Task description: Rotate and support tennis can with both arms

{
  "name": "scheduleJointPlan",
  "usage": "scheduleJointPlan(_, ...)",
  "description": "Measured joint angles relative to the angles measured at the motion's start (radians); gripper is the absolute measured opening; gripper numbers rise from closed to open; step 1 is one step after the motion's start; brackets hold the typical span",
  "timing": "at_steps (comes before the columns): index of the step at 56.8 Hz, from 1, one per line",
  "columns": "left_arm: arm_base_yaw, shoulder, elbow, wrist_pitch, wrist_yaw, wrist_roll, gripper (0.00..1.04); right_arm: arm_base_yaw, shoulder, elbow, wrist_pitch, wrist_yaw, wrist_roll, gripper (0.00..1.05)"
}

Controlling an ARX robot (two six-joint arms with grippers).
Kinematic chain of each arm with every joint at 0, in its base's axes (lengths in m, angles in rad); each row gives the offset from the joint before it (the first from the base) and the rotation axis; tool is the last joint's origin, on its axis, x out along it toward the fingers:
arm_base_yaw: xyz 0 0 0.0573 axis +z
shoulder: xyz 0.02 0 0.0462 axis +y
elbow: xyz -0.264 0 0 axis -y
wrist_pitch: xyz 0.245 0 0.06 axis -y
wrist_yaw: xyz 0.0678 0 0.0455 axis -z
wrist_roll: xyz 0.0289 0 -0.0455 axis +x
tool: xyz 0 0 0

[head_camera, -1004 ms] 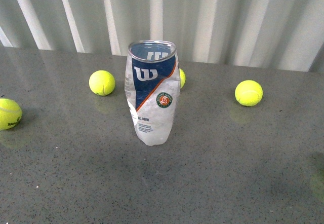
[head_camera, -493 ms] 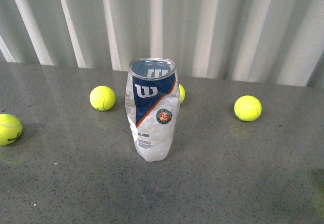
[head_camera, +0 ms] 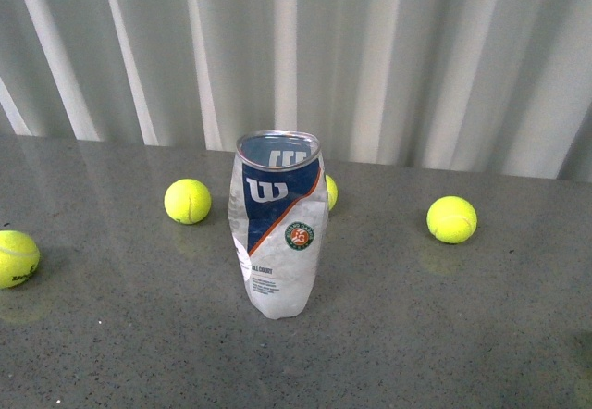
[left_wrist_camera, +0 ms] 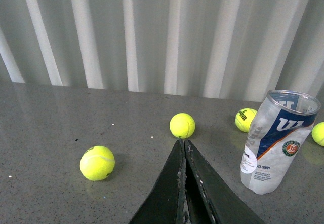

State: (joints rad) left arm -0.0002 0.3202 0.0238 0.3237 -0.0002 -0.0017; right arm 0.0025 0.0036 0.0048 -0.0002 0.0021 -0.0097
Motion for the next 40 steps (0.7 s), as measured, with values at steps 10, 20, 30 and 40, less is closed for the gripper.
scheduleJointPlan(10,0.000,-0.063,0.000,-0.063,0.000,0.000,0.04,0.000,0.000,0.000,0.000,0.000,0.000,0.98)
scheduleJointPlan(20,0.000,-0.114,0.000,-0.114,0.000,0.000,0.04,0.000,0.000,0.000,0.000,0.000,0.000,0.98)
scheduleJointPlan(30,0.000,-0.178,0.000,-0.180,0.000,0.000,0.04,0.000,0.000,0.000,0.000,0.000,0.000,0.98)
scheduleJointPlan(40,0.000,-0.316,0.000,-0.319,0.000,0.000,0.04,0.000,0.000,0.000,0.000,0.000,0.000,0.98)
